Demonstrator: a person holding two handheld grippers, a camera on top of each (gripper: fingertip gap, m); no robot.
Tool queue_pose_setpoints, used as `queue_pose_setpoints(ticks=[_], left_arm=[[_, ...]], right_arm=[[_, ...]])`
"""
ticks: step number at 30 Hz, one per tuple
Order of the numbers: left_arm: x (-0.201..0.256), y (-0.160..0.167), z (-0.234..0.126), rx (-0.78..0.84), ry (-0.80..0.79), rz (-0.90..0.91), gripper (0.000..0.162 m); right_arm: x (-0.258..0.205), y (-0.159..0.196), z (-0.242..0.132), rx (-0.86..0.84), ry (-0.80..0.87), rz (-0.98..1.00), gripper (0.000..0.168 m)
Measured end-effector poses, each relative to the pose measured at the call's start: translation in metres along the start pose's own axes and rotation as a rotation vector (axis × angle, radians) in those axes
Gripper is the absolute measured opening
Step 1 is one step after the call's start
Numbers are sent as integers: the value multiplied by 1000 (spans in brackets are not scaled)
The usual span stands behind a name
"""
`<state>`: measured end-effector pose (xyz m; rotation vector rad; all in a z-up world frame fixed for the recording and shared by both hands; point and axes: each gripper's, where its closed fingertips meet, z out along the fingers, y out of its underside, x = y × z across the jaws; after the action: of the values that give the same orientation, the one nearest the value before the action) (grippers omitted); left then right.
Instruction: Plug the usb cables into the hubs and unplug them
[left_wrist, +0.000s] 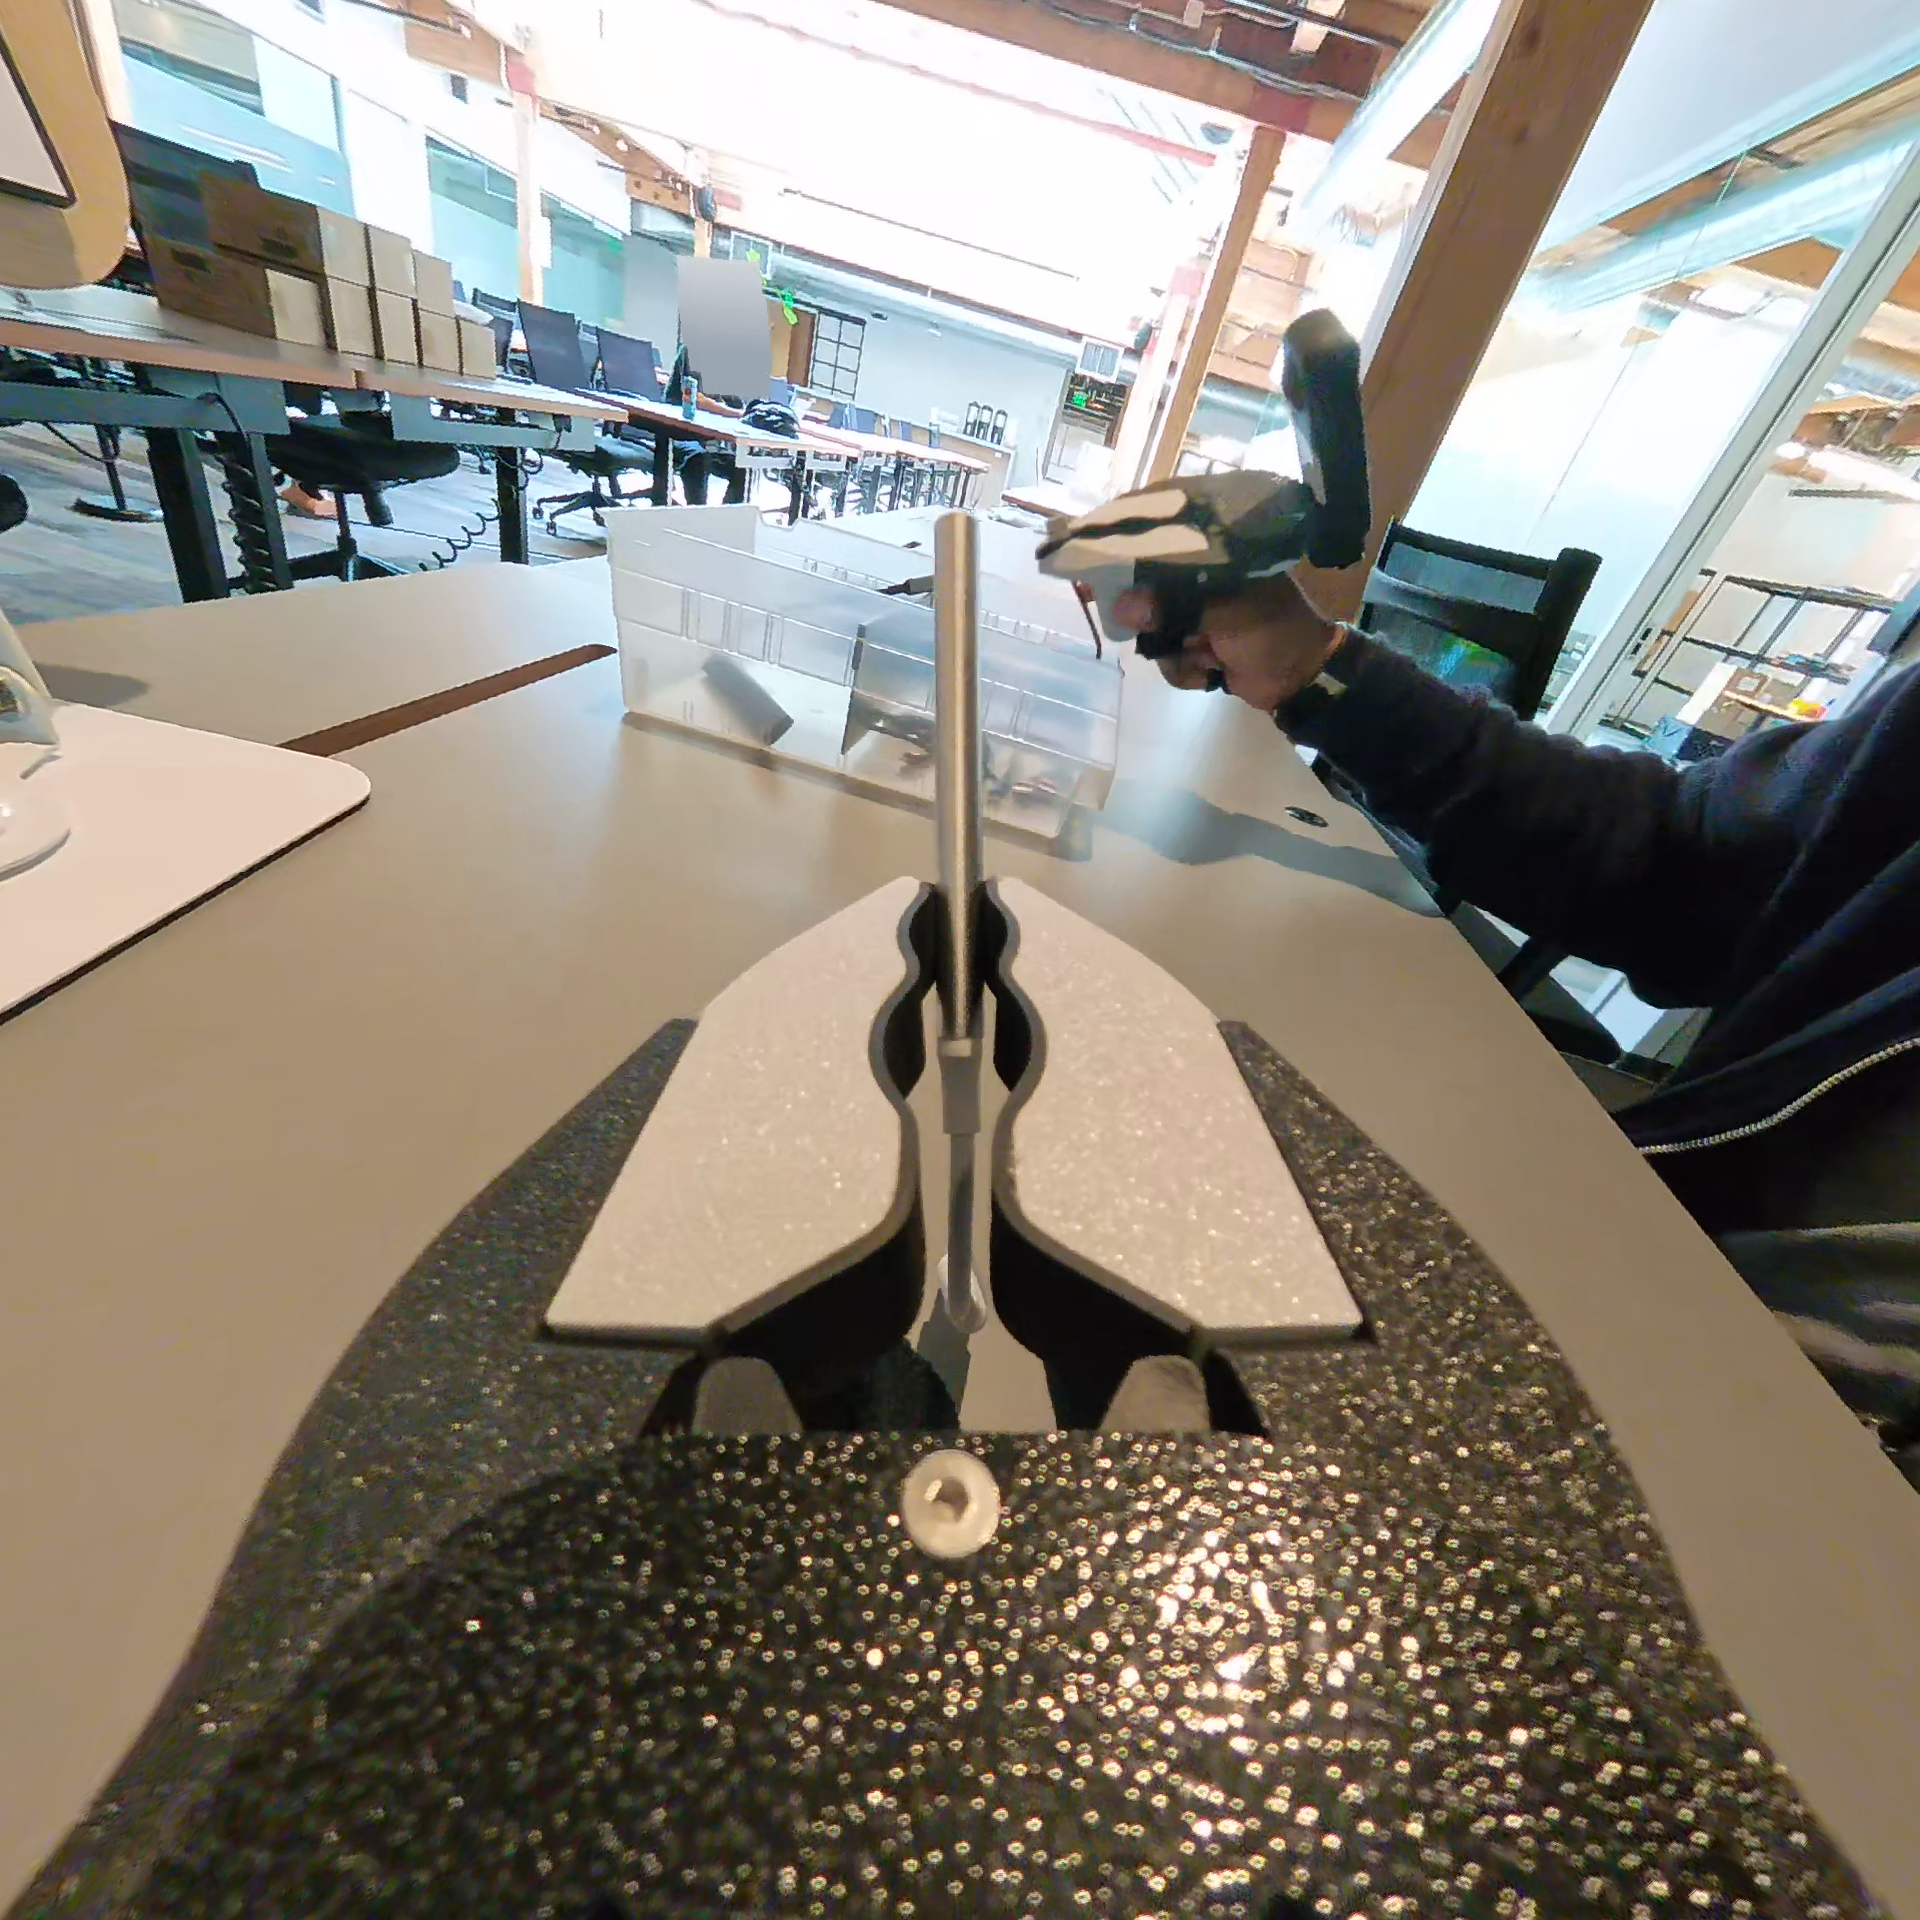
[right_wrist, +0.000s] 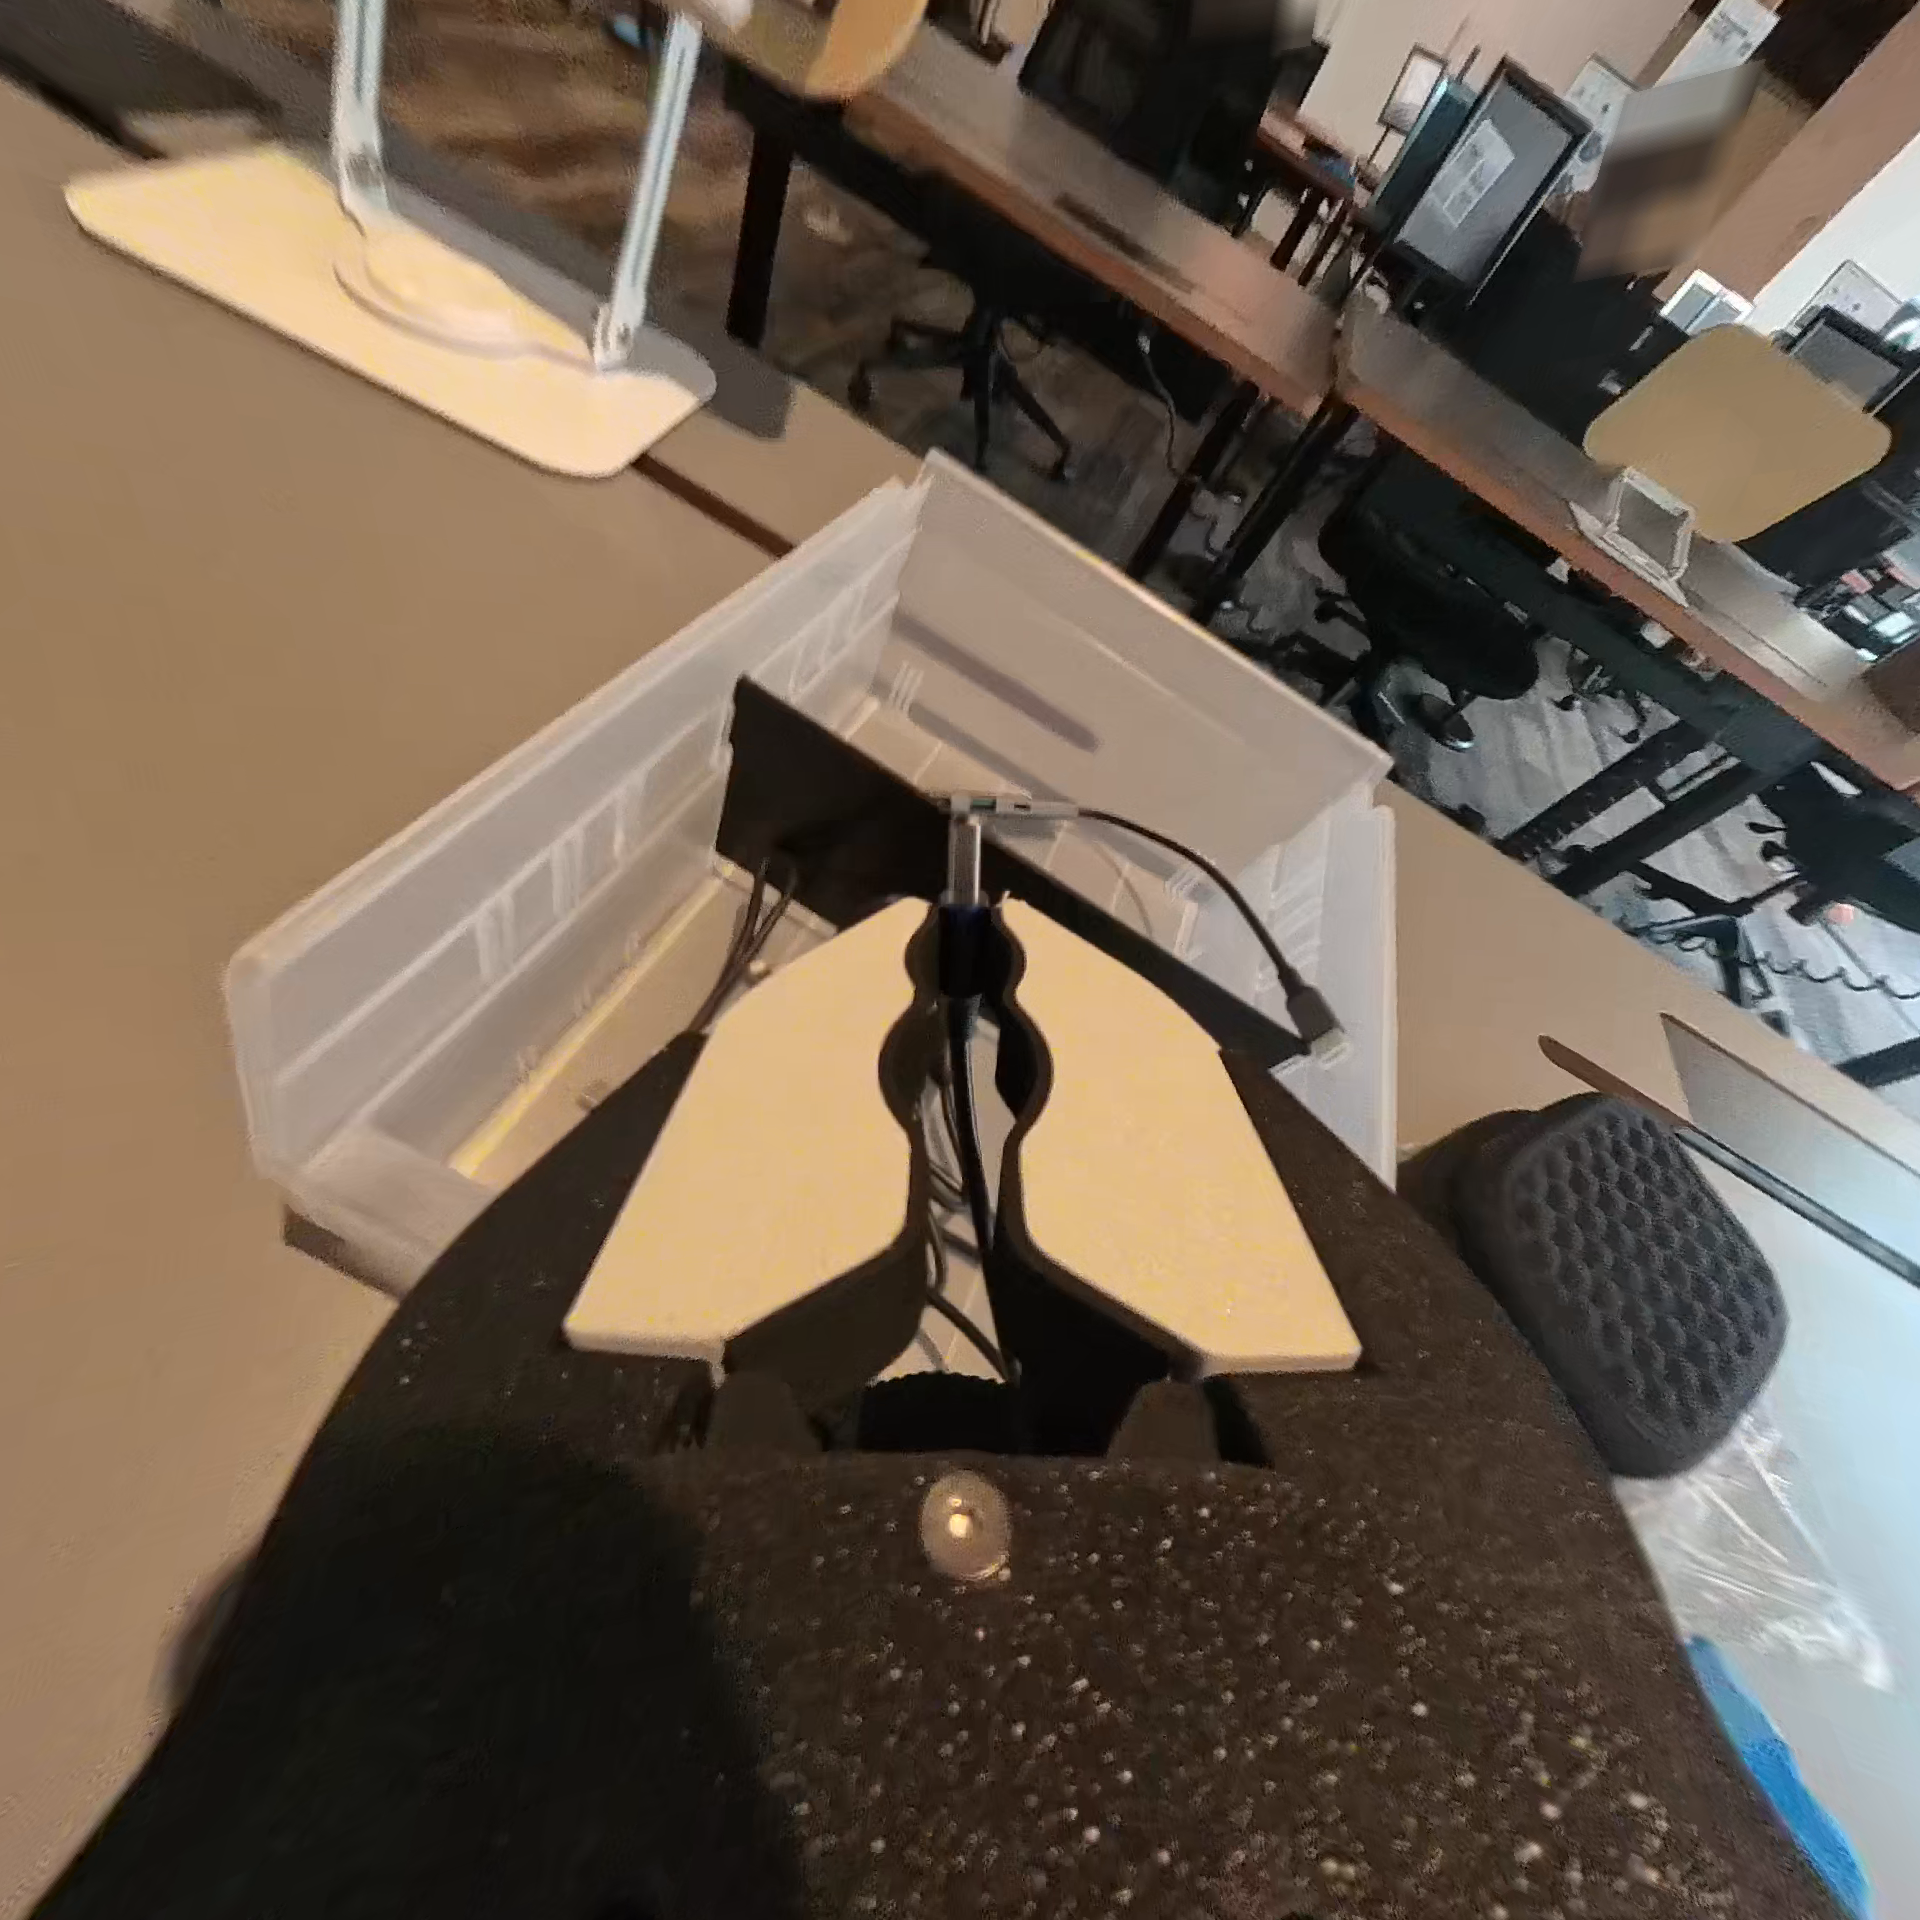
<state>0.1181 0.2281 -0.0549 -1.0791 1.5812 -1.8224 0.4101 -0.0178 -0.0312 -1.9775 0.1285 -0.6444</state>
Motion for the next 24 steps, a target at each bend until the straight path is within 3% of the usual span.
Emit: queue_pose_setpoints(ticks=[4,6,14,20,24], left_arm=[[2,1,2,-7,16,-4,7],[4,1,3,-8,25,-6,7],[11,4,9,-21,49,-5,7],[14,5,13,-24,59,-4,7],[15,5,13,-25,59,-1,7]], right_arm=[[-14,29,11,-175,-63,-53,7],[-12,38,14,-230,-61,-68,17],[8,36,11,-258,-14,-84,46],[31,48,29,-337,-26,-95,48],[56,54,42,-435,46,-225,49]])
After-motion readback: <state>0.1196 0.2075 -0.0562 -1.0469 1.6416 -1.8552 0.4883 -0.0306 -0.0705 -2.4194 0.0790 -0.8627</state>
